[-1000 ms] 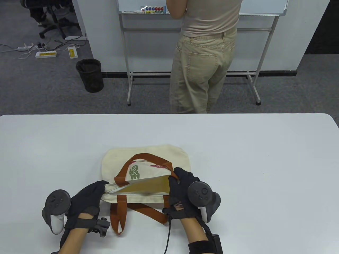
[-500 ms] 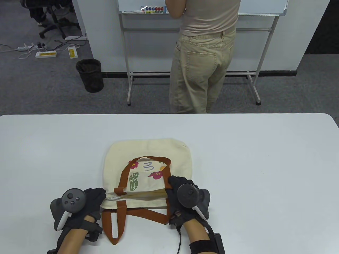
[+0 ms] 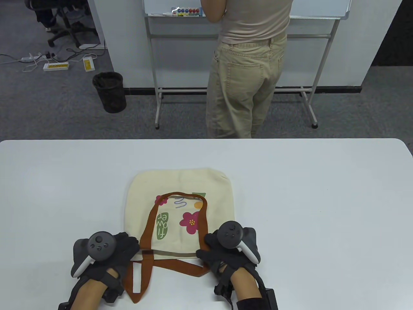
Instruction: Unzip the canvas bag
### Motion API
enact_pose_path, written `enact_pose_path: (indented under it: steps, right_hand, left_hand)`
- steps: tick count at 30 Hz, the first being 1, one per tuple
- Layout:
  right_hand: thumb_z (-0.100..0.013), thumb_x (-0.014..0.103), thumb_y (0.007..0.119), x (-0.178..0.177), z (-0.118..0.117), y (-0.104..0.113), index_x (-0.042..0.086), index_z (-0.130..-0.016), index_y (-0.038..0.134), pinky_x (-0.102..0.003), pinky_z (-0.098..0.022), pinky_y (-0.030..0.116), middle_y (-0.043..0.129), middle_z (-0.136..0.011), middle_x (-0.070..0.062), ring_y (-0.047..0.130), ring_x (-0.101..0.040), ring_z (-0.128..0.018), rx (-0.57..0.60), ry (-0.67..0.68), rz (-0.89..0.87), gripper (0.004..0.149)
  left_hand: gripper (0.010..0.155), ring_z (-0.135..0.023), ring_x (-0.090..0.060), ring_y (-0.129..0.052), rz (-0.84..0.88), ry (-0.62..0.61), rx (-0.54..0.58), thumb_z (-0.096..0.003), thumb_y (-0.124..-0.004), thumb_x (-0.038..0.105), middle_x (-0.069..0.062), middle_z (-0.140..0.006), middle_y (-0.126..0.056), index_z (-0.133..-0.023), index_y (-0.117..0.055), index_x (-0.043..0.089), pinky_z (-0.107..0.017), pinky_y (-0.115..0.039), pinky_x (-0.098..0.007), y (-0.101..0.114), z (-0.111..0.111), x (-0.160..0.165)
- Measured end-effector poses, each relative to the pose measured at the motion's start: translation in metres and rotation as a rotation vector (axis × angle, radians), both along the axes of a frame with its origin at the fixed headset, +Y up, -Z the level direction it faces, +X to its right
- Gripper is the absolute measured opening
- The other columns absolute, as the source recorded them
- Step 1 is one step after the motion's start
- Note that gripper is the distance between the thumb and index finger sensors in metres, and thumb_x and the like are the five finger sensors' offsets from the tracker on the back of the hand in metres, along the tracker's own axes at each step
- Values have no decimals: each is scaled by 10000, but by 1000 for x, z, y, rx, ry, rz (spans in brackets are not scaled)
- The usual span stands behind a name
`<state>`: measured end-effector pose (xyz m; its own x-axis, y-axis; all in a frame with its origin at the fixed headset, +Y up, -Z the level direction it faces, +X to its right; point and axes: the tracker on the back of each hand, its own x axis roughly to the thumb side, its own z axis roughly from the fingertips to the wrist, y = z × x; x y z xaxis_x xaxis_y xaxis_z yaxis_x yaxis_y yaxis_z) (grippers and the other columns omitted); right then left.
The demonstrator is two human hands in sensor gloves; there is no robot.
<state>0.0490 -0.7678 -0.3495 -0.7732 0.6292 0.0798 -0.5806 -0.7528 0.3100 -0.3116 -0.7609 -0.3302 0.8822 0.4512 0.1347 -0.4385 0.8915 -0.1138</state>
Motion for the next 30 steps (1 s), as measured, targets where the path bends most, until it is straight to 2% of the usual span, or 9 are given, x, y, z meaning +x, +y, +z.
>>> enact_pose_path:
  steps: [5, 9, 13, 16, 20, 21, 25, 30]
  right_hand:
    - [-414, 497, 845, 8, 1, 8, 83, -1016, 593, -664, -656, 436, 543, -1028, -227, 592, -485, -923, 111, -76, -82, 773]
    - [-420, 477, 847, 9, 6, 27, 88, -1022, 578, -670, -659, 429, 513, -1045, -225, 571, -488, -942, 276, -157, -84, 767]
    - [-420, 473, 849, 0, 15, 50, 92, -1018, 587, -669, -662, 426, 514, -1045, -222, 571, -482, -944, 438, -144, -15, 755]
    - [-419, 477, 849, -11, 22, 59, 96, -1015, 597, -666, -662, 433, 523, -1044, -214, 579, -477, -942, 505, -109, 43, 751]
    - [-419, 480, 850, -23, 26, 59, 100, -1018, 594, -667, -663, 429, 518, -1048, -210, 574, -472, -948, 518, -49, 108, 754]
    - [-418, 481, 850, -25, 26, 58, 103, -1018, 594, -669, -663, 427, 516, -1050, -208, 573, -472, -949, 516, -38, 121, 754]
    - [-418, 477, 851, -26, 24, 51, 106, -1018, 600, -673, -670, 407, 491, -1061, -211, 545, -472, -965, 440, 21, 143, 749]
    - [-416, 477, 852, -18, 20, 47, 105, -1015, 611, -677, -669, 408, 502, -1059, -212, 552, -474, -964, 397, 12, 152, 745]
  left_hand:
    - [614, -951, -521, -636, 15, 88, 92, -465, -678, 547, -252, -1065, -684, -946, -786, 181, -690, -421, -705, 10, 3, -10]
    - [616, -960, -520, -622, 21, 138, 180, -467, -678, 548, -251, -1070, -673, -952, -779, 181, -693, -415, -703, 23, 7, -17]
    - [615, -961, -518, -621, 2, 119, 247, -467, -678, 551, -247, -1070, -674, -950, -778, 185, -695, -416, -701, 36, 12, -9]
    - [614, -962, -514, -622, -32, 82, 300, -468, -678, 554, -247, -1069, -676, -950, -779, 188, -697, -414, -700, 48, 17, 5]
    - [615, -977, -506, -607, -81, 24, 344, -468, -677, 561, -220, -1082, -668, -957, -770, 201, -705, -403, -698, 59, 24, 28]
    - [615, -979, -507, -602, -94, 4, 348, -467, -677, 561, -248, -1080, -661, -958, -770, 202, -707, -400, -697, 60, 25, 34]
    - [619, -985, -508, -592, -145, -46, 347, -467, -678, 564, -221, -1091, -653, -964, -762, 205, -708, -391, -700, 59, 28, 52]
    - [621, -989, -508, -584, -178, -95, 321, -466, -679, 565, -223, -1096, -645, -966, -762, 206, -710, -386, -701, 54, 27, 67]
